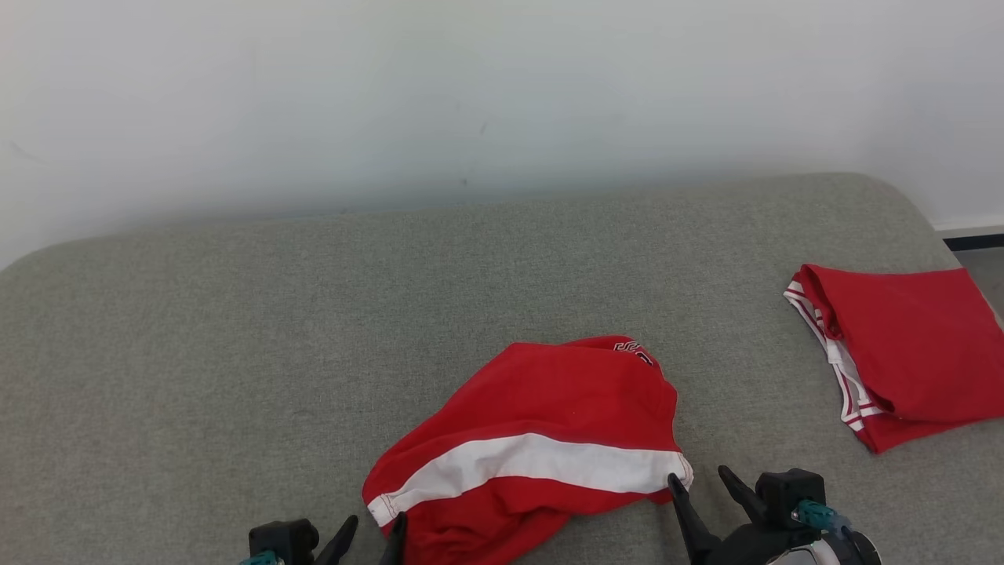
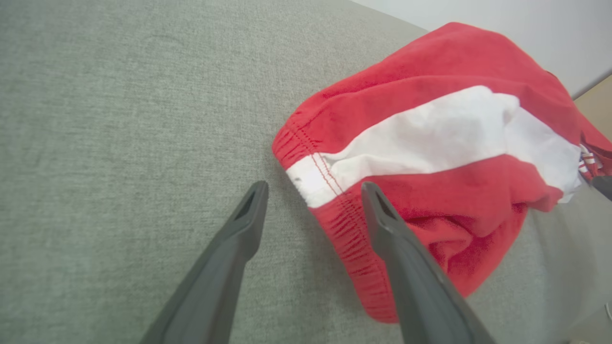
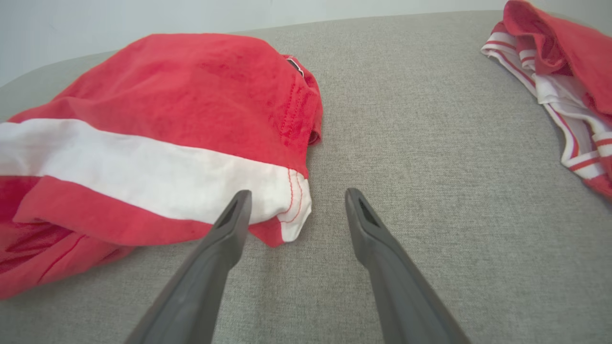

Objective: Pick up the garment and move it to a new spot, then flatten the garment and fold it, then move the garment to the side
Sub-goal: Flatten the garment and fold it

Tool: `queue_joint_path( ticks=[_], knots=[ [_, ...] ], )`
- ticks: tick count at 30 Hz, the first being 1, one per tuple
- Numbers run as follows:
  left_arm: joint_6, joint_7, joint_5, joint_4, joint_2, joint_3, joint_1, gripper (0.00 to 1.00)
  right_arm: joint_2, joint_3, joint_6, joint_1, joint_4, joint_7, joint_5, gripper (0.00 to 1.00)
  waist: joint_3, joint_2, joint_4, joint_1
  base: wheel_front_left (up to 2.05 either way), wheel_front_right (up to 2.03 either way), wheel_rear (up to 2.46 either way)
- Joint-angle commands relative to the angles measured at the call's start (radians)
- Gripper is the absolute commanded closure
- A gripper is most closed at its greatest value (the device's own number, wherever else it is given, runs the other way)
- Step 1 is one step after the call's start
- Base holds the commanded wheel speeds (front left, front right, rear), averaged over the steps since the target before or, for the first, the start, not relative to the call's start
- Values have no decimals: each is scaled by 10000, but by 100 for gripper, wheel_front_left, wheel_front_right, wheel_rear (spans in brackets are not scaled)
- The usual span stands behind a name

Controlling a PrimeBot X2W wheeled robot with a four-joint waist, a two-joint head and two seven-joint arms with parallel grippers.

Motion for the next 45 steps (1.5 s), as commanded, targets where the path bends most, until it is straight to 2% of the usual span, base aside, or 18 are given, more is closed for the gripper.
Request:
queue_joint_path(
  ticks=[1,8,9,10,11,21,26,28,29,30,31,38,42,45],
  knots=[
    [84,35,-86,77,9,-16,-123,0,-59,30,-25,-72,55,-51,98,0,19,-1,-10,-1,0,0,0],
    [518,129,-685,680,10,-296,-570,0,-64,215,-25,-364,518,-66,330,0,138,-1,-79,-1,0,0,0],
    [557,141,-779,776,8,-352,-639,39,-46,233,-25,-392,599,16,458,0,159,-1,-90,-1,0,0,0],
    [601,184,-875,865,8,-408,-713,61,-32,284,-25,-443,655,51,567,0,179,-1,-99,-1,0,0,0],
    [603,218,-954,951,9,-464,-757,100,-29,333,-25,-509,690,66,640,0,203,-1,-107,-1,0,0,0],
    [667,-230,-1231,1513,8,-875,-1209,100,20,1014,-25,-964,1197,175,2217,0,447,-1,-62,-1,0,0,0],
    [600,-427,-1273,1743,12,-977,-1343,100,-160,1362,-25,-1174,1385,-112,2622,0,472,-1,23,-1,0,0,0],
    [574,-499,-1296,1822,12,-1006,-1371,100,-247,1536,-25,-1192,1432,-220,2692,27,443,-1,49,-1,0,0,0],
    [558,-553,-1327,1858,12,-1022,-1379,100,-280,1616,-25,-1196,1407,-283,2733,58,422,-1,55,-1,0,0,0],
    [553,-574,-1338,1895,12,-1033,-1387,100,-318,1697,-25,-1189,1372,-386,2745,98,397,-1,58,-1,0,0,0],
    [553,-629,-1364,1932,11,-1035,-1387,100,-367,1768,-25,-1165,1363,-443,2768,100,363,-1,58,-1,0,0,0],
    [442,-976,-1475,1738,53,-963,-1449,100,-635,1863,-25,-1043,994,-809,2847,100,120,-1,8,-1,0,0,0],
    [301,-1133,-1501,1166,96,-898,-1644,100,-828,1707,-25,-1043,255,-902,2994,100,23,-1,-29,-1,0,0,0],
    [184,-1039,-1736,328,96,-869,-2060,100,-1092,1577,-25,-1328,-734,-510,3104,100,35,-1,-63,-1,0,0,0]
  ],
)
